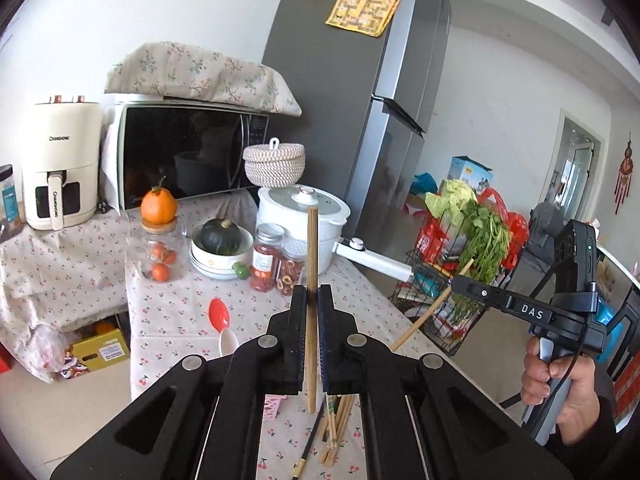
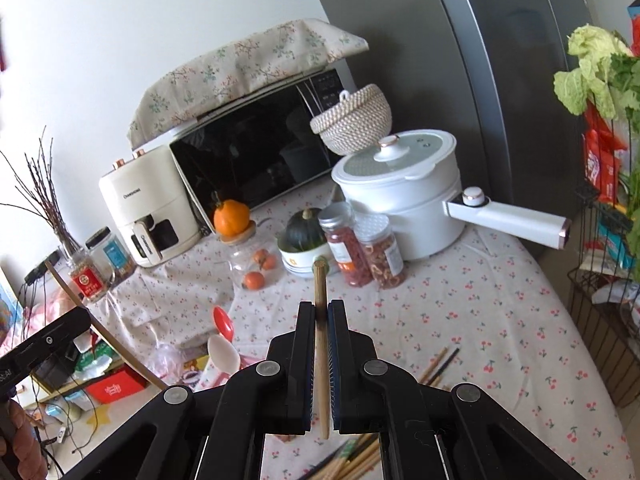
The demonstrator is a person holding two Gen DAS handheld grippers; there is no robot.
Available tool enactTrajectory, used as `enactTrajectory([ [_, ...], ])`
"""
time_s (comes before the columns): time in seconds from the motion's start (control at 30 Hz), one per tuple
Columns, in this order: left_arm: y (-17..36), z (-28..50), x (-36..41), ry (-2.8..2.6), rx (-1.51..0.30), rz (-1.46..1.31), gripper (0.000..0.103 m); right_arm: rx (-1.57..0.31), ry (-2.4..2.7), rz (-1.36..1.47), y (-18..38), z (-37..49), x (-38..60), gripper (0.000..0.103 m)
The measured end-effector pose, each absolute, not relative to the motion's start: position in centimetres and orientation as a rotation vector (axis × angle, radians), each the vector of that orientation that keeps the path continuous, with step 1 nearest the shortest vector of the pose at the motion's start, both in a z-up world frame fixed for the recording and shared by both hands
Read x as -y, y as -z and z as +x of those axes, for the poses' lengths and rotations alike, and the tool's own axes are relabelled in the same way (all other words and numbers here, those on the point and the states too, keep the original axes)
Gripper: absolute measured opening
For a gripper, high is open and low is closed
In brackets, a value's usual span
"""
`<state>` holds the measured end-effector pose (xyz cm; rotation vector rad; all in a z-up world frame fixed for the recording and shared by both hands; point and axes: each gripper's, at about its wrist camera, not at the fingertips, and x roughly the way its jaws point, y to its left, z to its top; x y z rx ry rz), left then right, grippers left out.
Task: Organize utensils
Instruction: 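Lower both chopsticks into the pink basket and open both grippers, then move both grippers back toward the chopstick pile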
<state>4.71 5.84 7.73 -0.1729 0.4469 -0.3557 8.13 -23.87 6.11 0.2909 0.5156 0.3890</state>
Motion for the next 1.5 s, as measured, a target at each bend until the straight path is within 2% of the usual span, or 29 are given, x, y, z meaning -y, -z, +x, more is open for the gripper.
enactTrajectory([
  [0.23, -8.6, 5.6, -8.1, 0.237, -0.373, -0.161, 0.005, -0.436, -0.453, 0.318, -8.3, 8.5, 20.6, 0.004],
  [0.5, -5.8, 8.6, -8.6, 0.154, -0.387, -0.127, 0.005, -0.401, -0.482, 0.324, -8.1, 10.5, 17.2, 0.004],
  [0.9, -1.2, 12.5, -8.1, 0.152, -0.528, -0.133, 0.005, -0.6, -0.466, 0.266, -2.7, 15.2, 13.6, 0.005],
  [1.03, -1.5, 12.5, -8.0, 0.158, -0.537, -0.142, 0.007, -0.639, -0.481, 0.284, -1.9, 15.9, 13.6, 0.013],
  [1.07, -1.7, 12.4, -7.9, 0.157, -0.541, -0.144, 0.013, -0.645, -0.478, 0.297, -1.9, 15.9, 13.9, 0.02],
  [1.1, -1.8, 12.3, -8.0, 0.158, -0.546, -0.149, 0.028, -0.642, -0.482, 0.316, -2.0, 15.9, 14.2, 0.032],
  [1.13, -2.0, 12.1, -8.1, 0.16, -0.547, -0.159, 0.039, -0.634, -0.486, 0.338, -2.2, 15.8, 14.6, 0.038],
  [1.17, -2.1, 11.8, -8.3, 0.159, -0.543, -0.174, 0.059, -0.622, -0.489, 0.359, -2.4, 15.6, 15.1, 0.046],
  [1.2, -2.2, 11.6, -8.5, 0.153, -0.54, -0.19, 0.071, -0.612, -0.491, 0.374, -2.8, 15.5, 15.5, 0.048],
  [1.33, -2.1, 11.4, -9.2, 0.152, -0.59, -0.241, 0.076, -0.59, -0.475, 0.393, -3.7, 14.9, 17.0, 0.056],
  [1.5, -0.8, 11.0, -9.7, 0.135, -0.678, -0.266, 0.092, -0.608, -0.415, 0.371, -3.6, 14.4, 19.1, 0.069],
])
